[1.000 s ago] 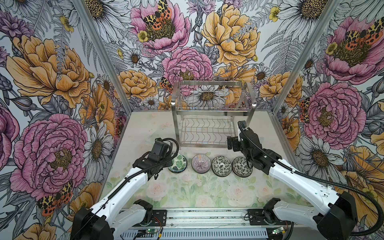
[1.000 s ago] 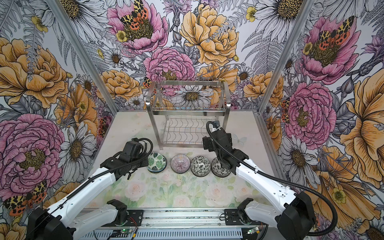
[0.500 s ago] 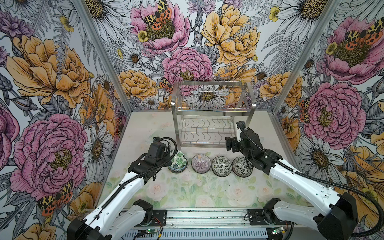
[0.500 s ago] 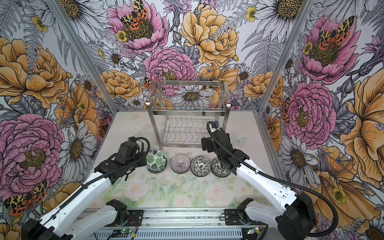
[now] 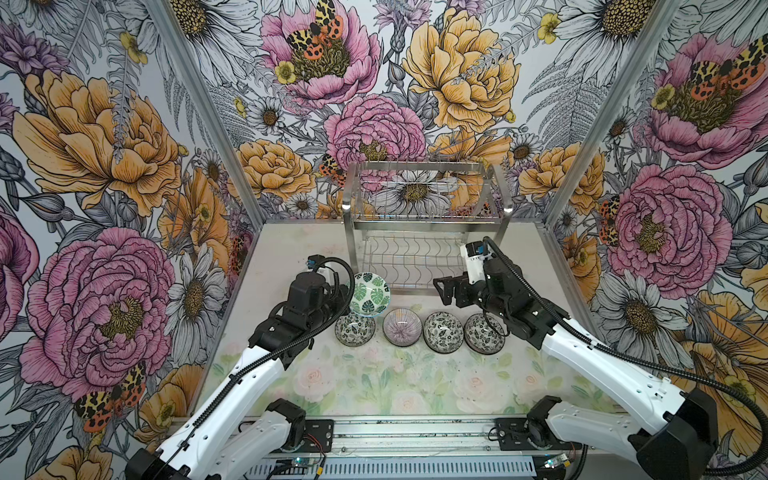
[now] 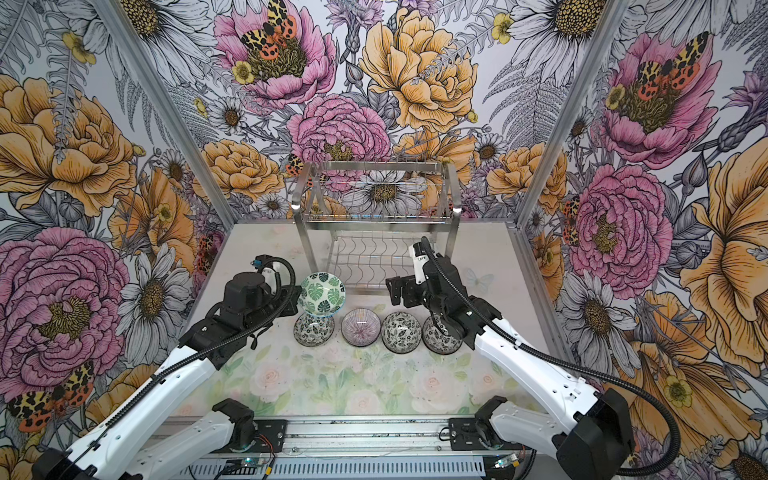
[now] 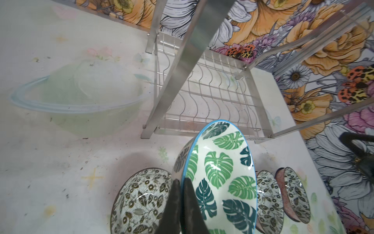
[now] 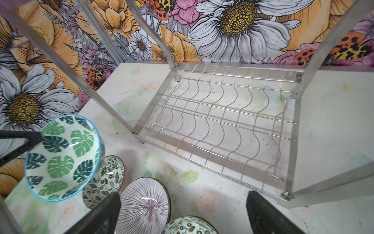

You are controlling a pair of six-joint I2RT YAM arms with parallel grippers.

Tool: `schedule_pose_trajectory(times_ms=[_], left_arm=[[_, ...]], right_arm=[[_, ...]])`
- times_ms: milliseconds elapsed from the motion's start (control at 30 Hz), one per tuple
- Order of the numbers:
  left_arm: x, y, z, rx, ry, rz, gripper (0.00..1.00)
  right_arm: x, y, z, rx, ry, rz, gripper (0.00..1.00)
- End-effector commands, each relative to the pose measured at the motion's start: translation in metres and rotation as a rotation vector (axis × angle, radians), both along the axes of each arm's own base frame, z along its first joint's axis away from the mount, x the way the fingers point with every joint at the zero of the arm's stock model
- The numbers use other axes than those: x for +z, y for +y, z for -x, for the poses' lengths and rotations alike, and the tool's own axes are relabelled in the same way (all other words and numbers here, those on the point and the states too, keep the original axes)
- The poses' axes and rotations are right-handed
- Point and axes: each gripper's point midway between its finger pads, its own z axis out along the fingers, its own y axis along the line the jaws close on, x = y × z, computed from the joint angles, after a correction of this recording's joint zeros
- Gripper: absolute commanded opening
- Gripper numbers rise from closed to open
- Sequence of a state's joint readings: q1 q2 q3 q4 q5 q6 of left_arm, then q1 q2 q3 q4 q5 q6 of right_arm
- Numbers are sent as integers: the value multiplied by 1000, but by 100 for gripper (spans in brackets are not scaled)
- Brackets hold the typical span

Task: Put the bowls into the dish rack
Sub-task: 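Lift the green leaf bowl with the left gripper while the right grasps it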

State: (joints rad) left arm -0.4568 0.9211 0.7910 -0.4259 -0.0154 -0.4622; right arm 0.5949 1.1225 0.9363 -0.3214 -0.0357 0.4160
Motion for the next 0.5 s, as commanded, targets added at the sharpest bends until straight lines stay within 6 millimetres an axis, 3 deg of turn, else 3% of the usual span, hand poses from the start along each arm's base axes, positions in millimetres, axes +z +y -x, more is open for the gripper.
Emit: schedule_pose_trajectory(times_ms=[0,267,467], left_arm=[[31,-38,-15,-94,-129,126,0],[41,-83,-36,-174,-193,180,0],[44,-107,-43,-224,-213,203,0]], right_arm=[[20,24,6,58,30,-145,98],[-5,42,1,21,108,-197,94],[-26,38,-9,-71,134,-193,81]])
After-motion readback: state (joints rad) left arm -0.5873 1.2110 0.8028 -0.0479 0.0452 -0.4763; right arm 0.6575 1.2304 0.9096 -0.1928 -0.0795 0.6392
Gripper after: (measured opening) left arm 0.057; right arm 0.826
